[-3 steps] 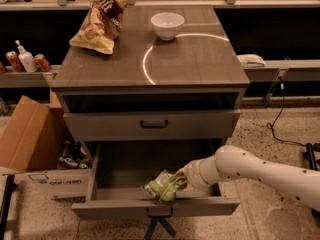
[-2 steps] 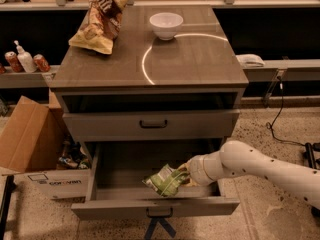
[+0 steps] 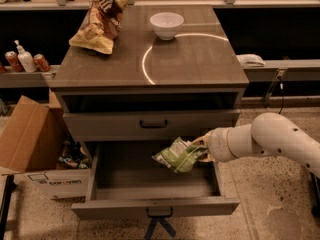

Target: Pick green jalapeno chip bag from middle drawer and place on counter

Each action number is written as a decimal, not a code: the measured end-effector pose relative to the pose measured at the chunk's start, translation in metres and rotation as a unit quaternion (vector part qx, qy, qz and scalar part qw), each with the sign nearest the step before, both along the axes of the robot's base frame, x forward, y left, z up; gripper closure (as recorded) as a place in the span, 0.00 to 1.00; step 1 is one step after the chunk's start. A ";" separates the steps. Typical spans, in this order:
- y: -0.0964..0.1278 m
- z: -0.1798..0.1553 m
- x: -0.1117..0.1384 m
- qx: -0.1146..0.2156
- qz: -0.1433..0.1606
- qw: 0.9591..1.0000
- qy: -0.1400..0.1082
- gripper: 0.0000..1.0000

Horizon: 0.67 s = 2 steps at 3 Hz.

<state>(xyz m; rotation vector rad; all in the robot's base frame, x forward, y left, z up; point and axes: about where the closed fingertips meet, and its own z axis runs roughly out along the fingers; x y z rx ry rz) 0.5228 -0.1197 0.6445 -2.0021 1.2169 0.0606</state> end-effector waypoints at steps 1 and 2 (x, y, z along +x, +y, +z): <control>0.000 0.000 0.000 0.000 0.000 1.000 0.000 1.00; 0.001 0.027 0.010 0.004 0.004 1.000 -0.015 1.00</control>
Offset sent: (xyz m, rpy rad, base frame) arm 0.0183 -0.0007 0.0304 0.0057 -0.0302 0.0022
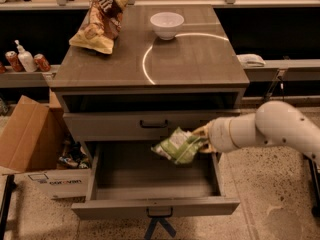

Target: Pick green jalapeno chip bag from middle drawer and place on counter

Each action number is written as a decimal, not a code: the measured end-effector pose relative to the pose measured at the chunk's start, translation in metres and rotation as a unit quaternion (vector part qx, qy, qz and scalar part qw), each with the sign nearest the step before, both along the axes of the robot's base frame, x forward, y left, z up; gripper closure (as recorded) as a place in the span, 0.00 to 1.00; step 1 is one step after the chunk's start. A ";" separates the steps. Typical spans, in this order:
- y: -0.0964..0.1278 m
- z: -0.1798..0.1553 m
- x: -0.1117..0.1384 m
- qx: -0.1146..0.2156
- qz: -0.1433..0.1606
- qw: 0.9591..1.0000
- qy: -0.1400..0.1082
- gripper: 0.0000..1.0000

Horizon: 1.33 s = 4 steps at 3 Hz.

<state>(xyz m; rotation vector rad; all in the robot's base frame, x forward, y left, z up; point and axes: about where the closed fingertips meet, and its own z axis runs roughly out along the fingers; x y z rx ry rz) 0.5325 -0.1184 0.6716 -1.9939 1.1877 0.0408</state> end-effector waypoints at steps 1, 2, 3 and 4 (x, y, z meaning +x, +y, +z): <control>0.003 0.057 0.005 0.014 0.013 0.999 -0.034 1.00; 0.008 0.127 0.013 0.009 0.028 0.996 -0.082 1.00; 0.010 0.186 0.036 0.017 0.028 0.992 -0.118 1.00; 0.009 0.187 0.038 0.019 0.026 0.992 -0.120 1.00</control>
Offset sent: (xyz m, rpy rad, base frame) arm 0.0245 0.0117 0.2218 -0.0022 -0.2989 0.0842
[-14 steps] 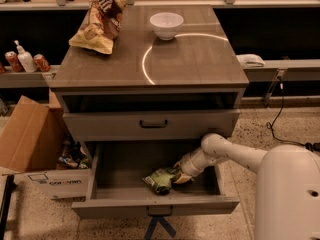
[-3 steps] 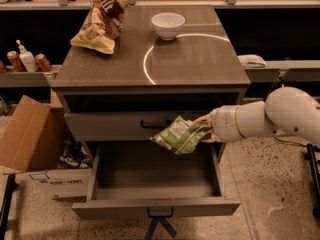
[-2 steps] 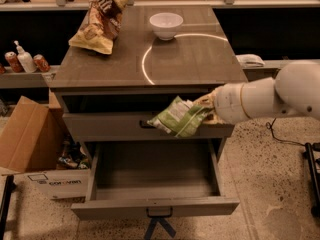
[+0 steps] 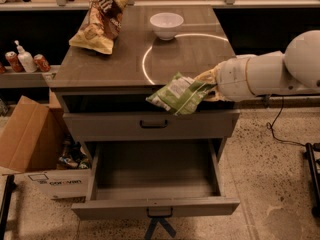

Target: Pick green jalapeno chip bag from middle drawer and place on counter

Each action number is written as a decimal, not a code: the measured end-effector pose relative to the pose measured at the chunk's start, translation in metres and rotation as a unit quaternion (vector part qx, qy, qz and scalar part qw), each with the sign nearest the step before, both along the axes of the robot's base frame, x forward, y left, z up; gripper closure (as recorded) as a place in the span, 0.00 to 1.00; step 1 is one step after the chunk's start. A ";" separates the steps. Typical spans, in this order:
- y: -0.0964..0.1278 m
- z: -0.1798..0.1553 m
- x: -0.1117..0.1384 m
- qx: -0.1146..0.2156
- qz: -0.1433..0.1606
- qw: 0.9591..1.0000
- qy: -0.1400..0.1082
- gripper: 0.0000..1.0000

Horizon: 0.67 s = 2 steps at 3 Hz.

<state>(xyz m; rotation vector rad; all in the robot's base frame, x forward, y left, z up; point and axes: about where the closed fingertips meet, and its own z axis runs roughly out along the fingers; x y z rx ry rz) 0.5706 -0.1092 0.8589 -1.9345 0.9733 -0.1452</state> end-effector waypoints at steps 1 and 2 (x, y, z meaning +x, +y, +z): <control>-0.002 0.009 0.013 0.012 -0.008 1.000 -0.011 1.00; -0.012 0.028 0.038 0.024 -0.032 0.999 -0.030 1.00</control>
Offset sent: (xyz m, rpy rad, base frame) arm 0.0708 -0.0298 0.0555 0.0791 -0.1168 -0.1325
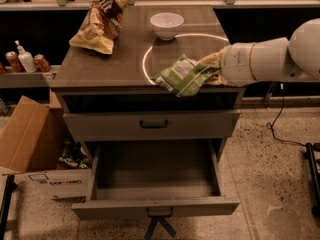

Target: Pick green jalapeno chip bag from middle drawer and place on counter

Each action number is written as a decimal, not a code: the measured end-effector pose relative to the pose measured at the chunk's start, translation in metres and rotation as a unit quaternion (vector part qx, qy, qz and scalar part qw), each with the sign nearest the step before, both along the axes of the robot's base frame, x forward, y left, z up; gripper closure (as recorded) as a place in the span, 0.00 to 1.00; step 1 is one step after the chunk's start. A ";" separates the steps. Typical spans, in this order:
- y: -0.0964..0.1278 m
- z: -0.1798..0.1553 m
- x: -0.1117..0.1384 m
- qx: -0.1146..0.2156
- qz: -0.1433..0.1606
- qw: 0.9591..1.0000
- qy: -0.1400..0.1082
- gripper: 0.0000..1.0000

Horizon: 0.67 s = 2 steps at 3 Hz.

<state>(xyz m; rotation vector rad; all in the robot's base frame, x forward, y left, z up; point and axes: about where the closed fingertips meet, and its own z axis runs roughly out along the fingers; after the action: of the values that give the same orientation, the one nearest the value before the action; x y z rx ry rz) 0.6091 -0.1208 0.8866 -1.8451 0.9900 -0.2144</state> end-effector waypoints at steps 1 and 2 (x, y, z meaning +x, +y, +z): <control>-0.012 0.013 0.030 0.023 -0.031 0.999 -0.007 1.00; -0.023 0.017 0.064 0.045 -0.057 0.997 -0.003 1.00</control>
Offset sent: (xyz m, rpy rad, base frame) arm 0.1109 -0.0447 0.0265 0.1465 -0.0061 -0.1907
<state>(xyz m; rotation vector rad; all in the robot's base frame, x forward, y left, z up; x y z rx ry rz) 0.6732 -0.1439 0.9037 -1.7083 1.0838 -0.2411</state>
